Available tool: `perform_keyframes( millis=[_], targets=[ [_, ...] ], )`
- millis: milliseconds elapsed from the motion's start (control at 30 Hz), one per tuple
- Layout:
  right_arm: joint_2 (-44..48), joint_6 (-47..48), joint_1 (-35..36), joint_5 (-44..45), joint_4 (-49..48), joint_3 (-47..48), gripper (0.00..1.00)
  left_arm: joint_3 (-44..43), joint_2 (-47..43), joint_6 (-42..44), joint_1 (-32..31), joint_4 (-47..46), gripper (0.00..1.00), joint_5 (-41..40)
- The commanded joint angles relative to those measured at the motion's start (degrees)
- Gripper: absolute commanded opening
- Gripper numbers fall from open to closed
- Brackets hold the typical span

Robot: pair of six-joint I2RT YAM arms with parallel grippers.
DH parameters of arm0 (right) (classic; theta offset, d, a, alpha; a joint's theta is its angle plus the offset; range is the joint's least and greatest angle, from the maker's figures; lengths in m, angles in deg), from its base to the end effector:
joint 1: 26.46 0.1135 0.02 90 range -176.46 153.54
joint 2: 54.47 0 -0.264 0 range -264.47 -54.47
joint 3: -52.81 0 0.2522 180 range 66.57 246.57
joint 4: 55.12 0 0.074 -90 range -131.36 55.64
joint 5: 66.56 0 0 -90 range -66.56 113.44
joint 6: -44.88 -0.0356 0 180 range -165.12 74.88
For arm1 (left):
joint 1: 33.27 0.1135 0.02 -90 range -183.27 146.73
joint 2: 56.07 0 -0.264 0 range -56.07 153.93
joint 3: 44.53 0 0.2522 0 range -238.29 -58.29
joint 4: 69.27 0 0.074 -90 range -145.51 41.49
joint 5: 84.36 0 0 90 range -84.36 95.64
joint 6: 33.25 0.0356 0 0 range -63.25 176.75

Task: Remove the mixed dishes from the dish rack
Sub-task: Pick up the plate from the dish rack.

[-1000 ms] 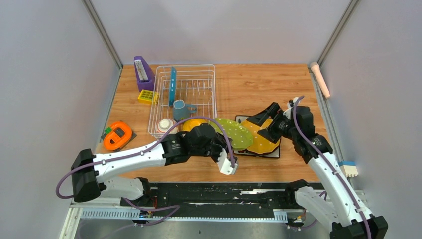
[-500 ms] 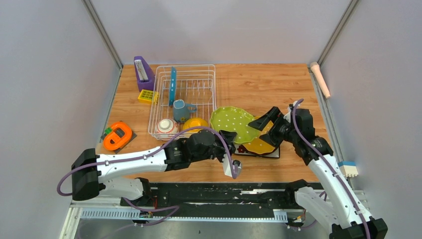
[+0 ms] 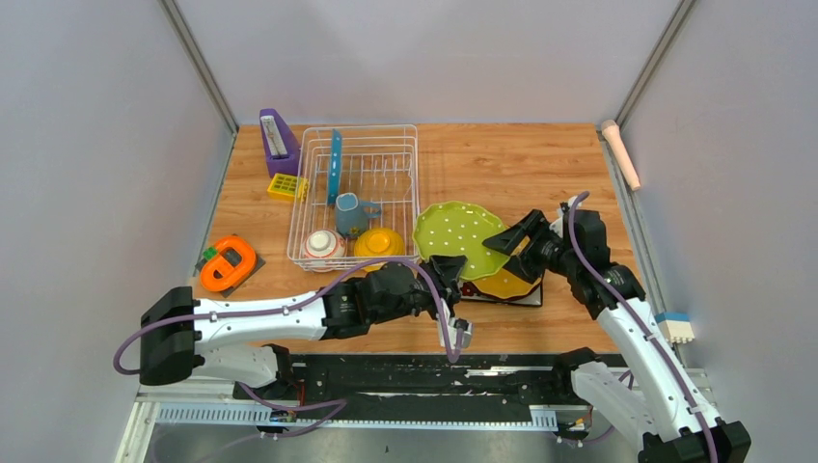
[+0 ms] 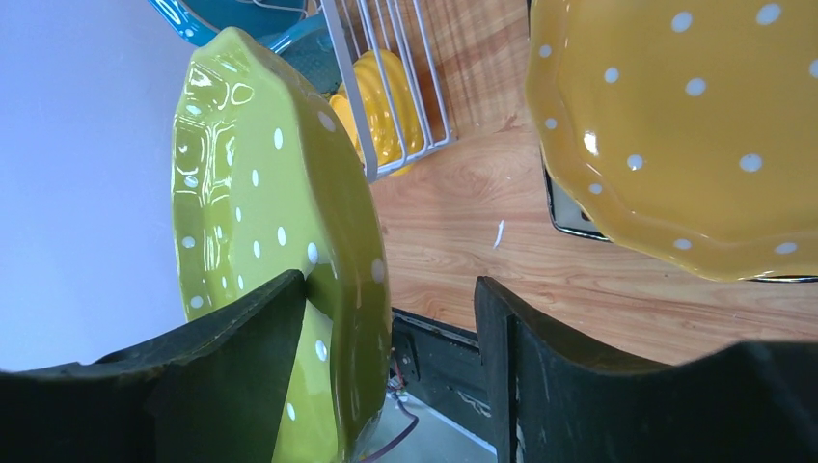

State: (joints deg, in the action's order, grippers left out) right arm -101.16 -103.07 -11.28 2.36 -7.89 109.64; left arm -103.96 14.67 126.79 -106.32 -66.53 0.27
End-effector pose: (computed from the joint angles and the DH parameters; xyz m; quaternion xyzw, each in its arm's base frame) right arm 0.1633 0.0576 0.2853 0.2451 0.8493 0.3925 0.2542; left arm 0.0867 -0.2730 0.2867 0.7378 0.2766 0.0208 0.6154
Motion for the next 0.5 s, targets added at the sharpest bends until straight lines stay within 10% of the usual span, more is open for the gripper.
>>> perform_keyframes(
  millis=[0, 367, 467],
  targets=[
    [0.5, -2.3, -0.2, -2.1, -3.3, 0.3, 0.63, -1.1, -1.1, 3.5, -1.0, -15.2, 0.00, -1.6],
    [3.8, -9.0, -0.2, -5.8, -11.3, -1.9, 0.16, -1.6, -0.1, 2.7, -1.6, -13.5, 0.00, -2.9],
    [5.9, -10.1, -0.3, -3.9, -11.5, -2.3, 0.00, -2.3, 0.0, 1.8, -1.7, -11.7, 0.33, -2.8]
  ],
)
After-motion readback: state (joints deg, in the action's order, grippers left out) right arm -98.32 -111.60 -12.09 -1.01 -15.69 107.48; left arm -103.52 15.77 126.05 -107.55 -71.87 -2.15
